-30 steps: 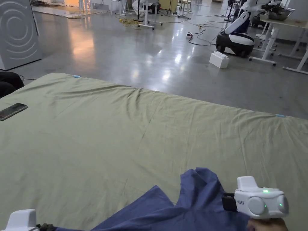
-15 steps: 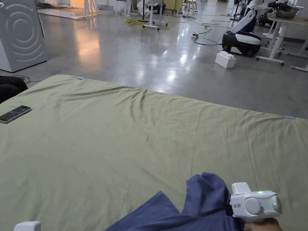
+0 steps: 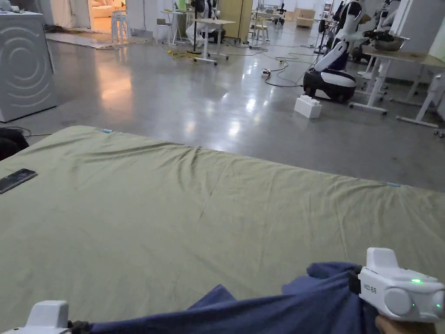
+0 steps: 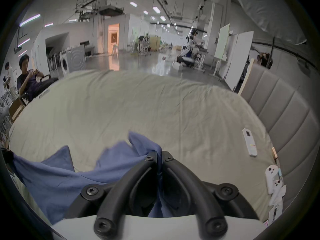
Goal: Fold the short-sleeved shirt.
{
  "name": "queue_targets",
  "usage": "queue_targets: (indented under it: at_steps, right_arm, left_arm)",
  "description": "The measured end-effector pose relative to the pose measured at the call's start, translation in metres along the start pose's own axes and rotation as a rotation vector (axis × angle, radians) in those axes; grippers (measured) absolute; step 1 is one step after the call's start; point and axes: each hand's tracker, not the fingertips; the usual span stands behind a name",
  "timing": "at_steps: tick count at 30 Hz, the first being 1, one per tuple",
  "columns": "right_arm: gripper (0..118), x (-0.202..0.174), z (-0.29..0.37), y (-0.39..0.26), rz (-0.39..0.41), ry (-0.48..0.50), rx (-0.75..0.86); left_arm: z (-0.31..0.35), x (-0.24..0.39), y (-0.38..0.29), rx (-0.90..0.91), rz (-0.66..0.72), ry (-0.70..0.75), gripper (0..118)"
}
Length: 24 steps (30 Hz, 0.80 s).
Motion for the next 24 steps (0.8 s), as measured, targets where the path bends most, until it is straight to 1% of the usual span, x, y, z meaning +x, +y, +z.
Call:
queue_targets:
  at_steps: [1, 3, 5, 13, 16, 18, 19, 22, 24]
  right_arm:
    - [4, 0.005, 0.011, 0.006, -0.002, -0.005, 0.003]
    - [4, 0.018, 0.034, 0.018, -0.037, -0.024, 0.052]
    - [4, 0.031, 0.054, 0.031, -0.048, -0.048, 0.092]
    - [4, 0.084, 0.14, 0.095, -0.122, -0.154, 0.291]
    - [4, 0.098, 0.168, 0.12, -0.127, -0.209, 0.358]
    - [4, 0.107, 0.18, 0.137, -0.111, -0.237, 0.405]
    - [4, 0.111, 0.186, 0.144, -0.125, -0.24, 0.411]
    - [4, 0.12, 0.195, 0.164, -0.128, -0.27, 0.444]
    - [4, 0.123, 0.199, 0.178, -0.112, -0.282, 0.471]
  left_arm:
    - [0.001, 0.003, 0.008, 0.017, -0.009, -0.008, 6]
    - [0.004, 0.011, 0.027, 0.069, -0.019, -0.015, 6]
    - [0.007, 0.019, 0.049, 0.114, -0.035, -0.043, 6]
    - [0.036, 0.071, 0.183, 0.326, -0.103, -0.121, 6]
    - [0.056, 0.096, 0.232, 0.389, -0.131, -0.141, 6]
    - [0.067, 0.111, 0.263, 0.418, -0.147, -0.14, 6]
    - [0.072, 0.118, 0.276, 0.434, -0.155, -0.142, 6]
    - [0.084, 0.133, 0.313, 0.464, -0.171, -0.153, 6]
    - [0.087, 0.142, 0.331, 0.476, -0.195, -0.144, 6]
